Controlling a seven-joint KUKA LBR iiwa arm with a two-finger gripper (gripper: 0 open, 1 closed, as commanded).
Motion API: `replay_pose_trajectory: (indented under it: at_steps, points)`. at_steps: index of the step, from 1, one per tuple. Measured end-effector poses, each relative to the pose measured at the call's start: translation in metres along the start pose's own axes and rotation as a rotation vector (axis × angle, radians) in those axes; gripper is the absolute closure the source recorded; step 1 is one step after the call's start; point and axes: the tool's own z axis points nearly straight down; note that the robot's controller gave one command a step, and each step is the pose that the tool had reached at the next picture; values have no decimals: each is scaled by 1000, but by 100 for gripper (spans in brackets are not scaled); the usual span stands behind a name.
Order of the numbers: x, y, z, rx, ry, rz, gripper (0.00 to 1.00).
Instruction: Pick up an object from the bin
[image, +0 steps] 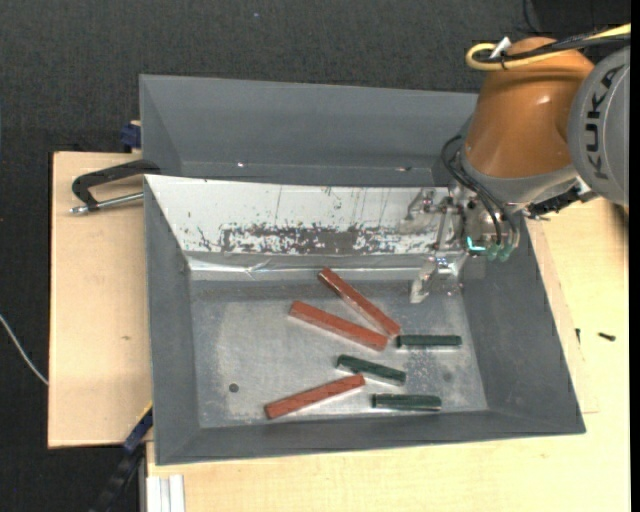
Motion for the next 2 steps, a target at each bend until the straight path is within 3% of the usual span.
replay_pose_trajectory:
  at_steps: [1, 2]
  points:
    - [-2, 0, -5, 1, -9, -1, 0]
    - [16, -1, 43, 0, -15, 26, 0]
